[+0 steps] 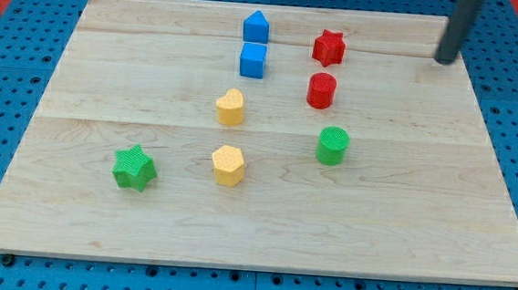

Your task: Move the green star bottom of the green circle

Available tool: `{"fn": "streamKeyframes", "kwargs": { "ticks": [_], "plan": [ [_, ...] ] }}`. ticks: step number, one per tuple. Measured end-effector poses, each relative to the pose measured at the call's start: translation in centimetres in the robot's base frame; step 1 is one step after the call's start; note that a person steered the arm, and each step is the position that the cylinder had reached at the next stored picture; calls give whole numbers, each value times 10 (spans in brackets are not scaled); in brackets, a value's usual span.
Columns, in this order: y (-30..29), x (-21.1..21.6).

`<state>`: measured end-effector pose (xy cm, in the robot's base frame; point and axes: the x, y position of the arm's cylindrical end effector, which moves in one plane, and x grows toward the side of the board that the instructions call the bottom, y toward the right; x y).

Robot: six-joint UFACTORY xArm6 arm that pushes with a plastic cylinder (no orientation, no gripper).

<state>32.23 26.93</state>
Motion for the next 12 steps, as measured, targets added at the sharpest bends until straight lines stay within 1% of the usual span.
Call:
{"fn": "streamKeyframes", "kwargs": {
  "ticks": [2,3,4,6,7,8,9,10,11,12],
  "plan": [
    [8,195],
    [-22,281],
    [-154,288],
    [-440,287],
    [-520,250],
    [-519,180],
    [-452,146],
    [-433,164],
    [-429,194],
    [-413,198]
  ]
}}
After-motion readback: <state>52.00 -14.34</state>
